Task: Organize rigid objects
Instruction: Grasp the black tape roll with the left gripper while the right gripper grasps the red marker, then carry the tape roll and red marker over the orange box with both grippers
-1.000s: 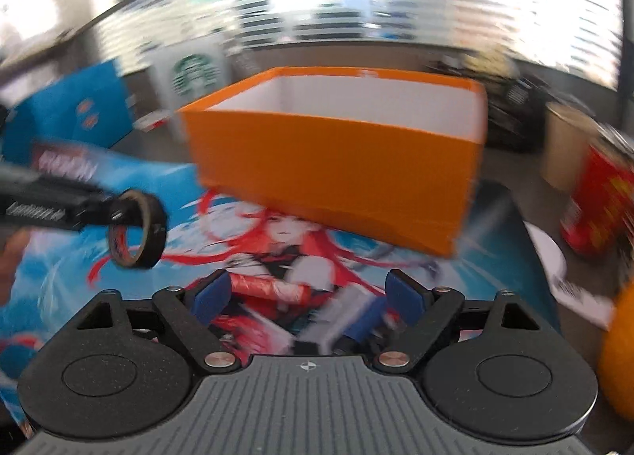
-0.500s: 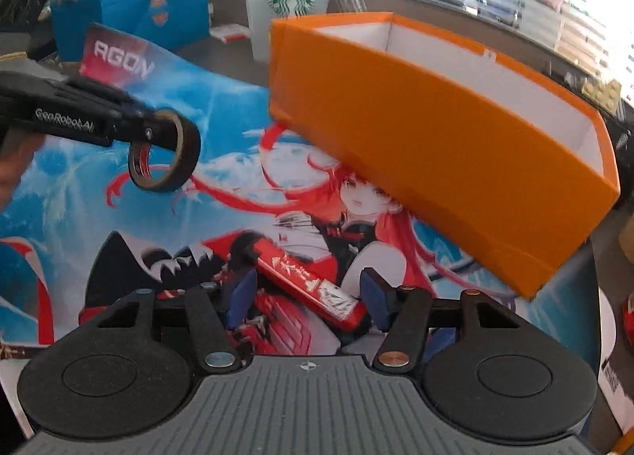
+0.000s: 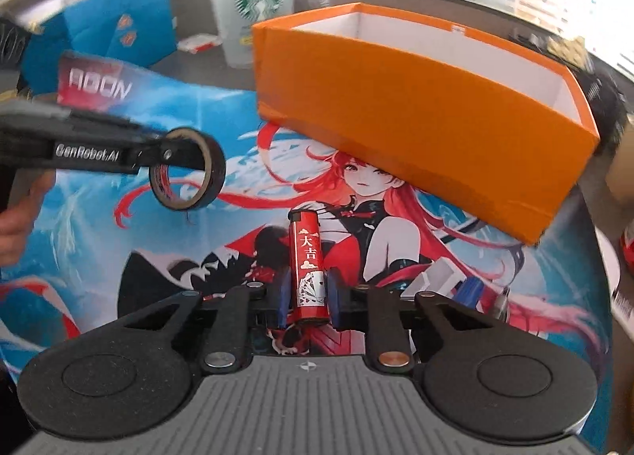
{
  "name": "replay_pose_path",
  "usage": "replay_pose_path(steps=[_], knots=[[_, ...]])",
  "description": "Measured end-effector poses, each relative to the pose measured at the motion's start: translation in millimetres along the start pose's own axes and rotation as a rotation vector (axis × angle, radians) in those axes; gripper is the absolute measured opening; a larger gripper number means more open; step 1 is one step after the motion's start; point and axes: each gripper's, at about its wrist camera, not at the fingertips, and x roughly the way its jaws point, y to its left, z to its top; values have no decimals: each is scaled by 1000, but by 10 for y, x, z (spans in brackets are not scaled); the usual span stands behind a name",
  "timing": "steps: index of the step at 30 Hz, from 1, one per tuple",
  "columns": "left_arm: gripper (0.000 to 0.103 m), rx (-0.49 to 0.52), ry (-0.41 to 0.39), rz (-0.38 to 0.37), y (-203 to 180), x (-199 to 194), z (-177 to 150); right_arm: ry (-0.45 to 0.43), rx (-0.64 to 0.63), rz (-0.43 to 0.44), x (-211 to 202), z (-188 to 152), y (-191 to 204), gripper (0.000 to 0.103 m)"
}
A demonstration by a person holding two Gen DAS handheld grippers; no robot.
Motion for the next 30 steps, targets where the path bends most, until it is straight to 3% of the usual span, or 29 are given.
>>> replay_pose_path(steps=[13,17,25,30], knots=[[15,33,-69,20,-91,-173,202,-128,216,86,-308,118,-324,15],[15,68,-77,46,-144,-178,217,-108,194,63,-250,56,-311,14],[15,54,-47,27,-174,-118,115,-59,152,62,-91,-113,-192,12],[15,47,-49,26,-179,-105,113,-58,96,4,-19,-96,-109,12]])
